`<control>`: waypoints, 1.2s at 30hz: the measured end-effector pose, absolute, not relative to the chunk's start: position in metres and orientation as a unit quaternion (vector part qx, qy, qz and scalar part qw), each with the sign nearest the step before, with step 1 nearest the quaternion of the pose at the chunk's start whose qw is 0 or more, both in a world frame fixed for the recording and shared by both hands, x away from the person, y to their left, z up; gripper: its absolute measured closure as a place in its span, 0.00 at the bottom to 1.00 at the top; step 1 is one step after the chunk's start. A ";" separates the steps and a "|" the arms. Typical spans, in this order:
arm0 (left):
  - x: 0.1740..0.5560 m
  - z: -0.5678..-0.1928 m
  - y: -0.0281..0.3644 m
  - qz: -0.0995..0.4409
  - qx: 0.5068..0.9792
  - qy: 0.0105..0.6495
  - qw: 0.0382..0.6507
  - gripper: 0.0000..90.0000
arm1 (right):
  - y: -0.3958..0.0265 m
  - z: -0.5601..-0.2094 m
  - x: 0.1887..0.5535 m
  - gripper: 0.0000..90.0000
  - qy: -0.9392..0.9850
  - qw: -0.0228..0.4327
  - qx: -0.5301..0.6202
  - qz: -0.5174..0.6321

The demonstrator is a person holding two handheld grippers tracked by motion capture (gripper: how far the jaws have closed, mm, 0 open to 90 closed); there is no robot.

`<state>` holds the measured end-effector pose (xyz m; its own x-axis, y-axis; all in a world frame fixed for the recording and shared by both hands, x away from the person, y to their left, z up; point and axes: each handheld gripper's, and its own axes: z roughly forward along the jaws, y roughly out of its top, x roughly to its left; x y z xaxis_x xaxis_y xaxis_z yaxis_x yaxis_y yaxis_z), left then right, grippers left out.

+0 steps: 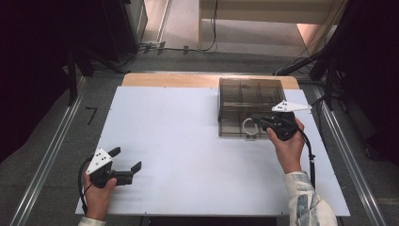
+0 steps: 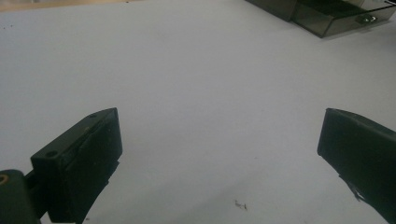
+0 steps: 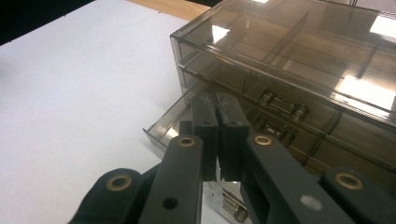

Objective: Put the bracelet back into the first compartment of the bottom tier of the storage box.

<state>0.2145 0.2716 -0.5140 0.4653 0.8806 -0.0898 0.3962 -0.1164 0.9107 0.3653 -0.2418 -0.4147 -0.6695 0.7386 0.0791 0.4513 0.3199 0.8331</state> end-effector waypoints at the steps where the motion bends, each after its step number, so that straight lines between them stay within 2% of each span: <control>1: 0.215 -0.514 0.272 0.249 0.705 0.453 0.486 0.01 | -0.241 -0.415 0.366 0.95 0.797 0.160 0.372 0.447; 36: 0.215 -0.514 0.272 0.247 0.705 0.452 0.487 0.01 | -0.193 -0.428 0.393 0.95 0.818 0.140 0.354 0.431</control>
